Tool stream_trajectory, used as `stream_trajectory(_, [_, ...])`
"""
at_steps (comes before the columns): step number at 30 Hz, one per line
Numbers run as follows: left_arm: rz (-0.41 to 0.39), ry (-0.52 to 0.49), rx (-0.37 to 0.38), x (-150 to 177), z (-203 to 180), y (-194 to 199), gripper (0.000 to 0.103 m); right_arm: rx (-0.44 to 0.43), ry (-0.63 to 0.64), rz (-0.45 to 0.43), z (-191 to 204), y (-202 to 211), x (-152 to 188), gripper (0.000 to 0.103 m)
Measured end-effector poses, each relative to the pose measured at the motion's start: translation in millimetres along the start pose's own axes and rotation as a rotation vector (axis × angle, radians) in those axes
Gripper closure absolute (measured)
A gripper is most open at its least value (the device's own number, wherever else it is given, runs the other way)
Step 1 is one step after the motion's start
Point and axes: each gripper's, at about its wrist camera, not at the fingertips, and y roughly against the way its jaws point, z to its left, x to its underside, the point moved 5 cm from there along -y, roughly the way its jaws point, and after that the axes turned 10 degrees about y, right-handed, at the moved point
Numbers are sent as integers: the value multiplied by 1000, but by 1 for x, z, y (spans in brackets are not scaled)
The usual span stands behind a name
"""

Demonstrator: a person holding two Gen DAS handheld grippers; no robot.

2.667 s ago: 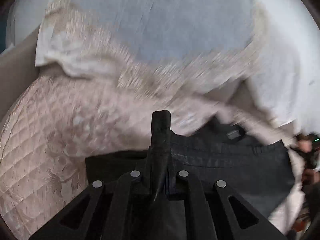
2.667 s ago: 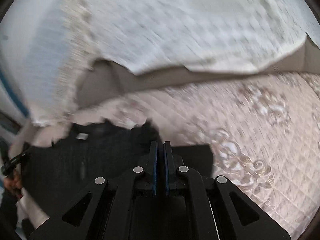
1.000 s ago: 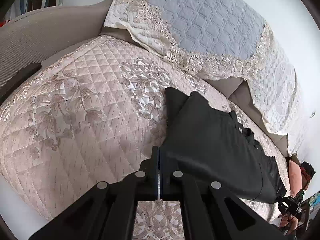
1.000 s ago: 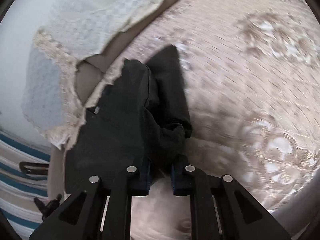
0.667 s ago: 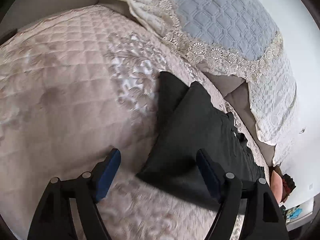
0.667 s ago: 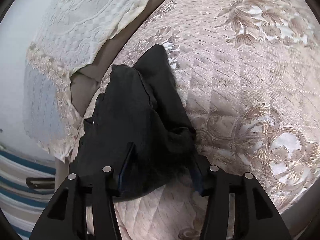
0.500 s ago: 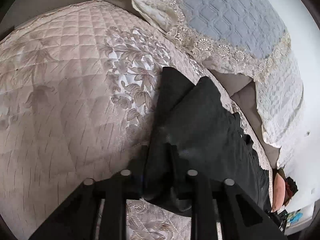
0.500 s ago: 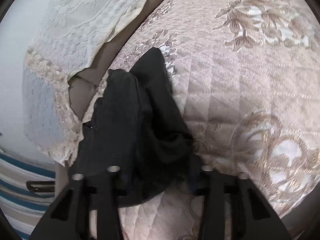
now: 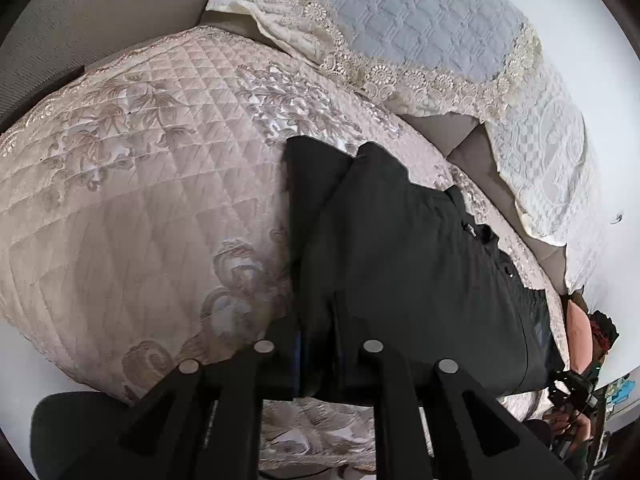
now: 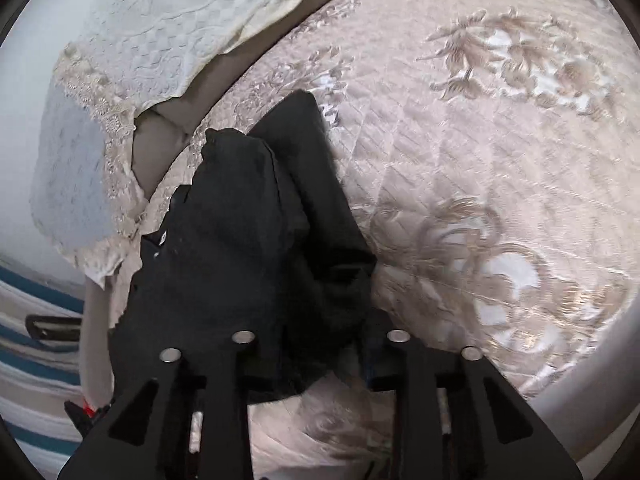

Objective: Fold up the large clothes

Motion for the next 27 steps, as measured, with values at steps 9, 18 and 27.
stream_trajectory(9, [-139,-173,29,-51,-59,23,34,100,337,-158,58,49,-39,41])
stream_trajectory(18, [107,-244,-63,-68,-76,-106,35,102,597,31,87,-66,-109,41])
stream_trajectory(27, [25,-289,-12,-74,-92,-81,96,33,615,33,99,-71,-111,97])
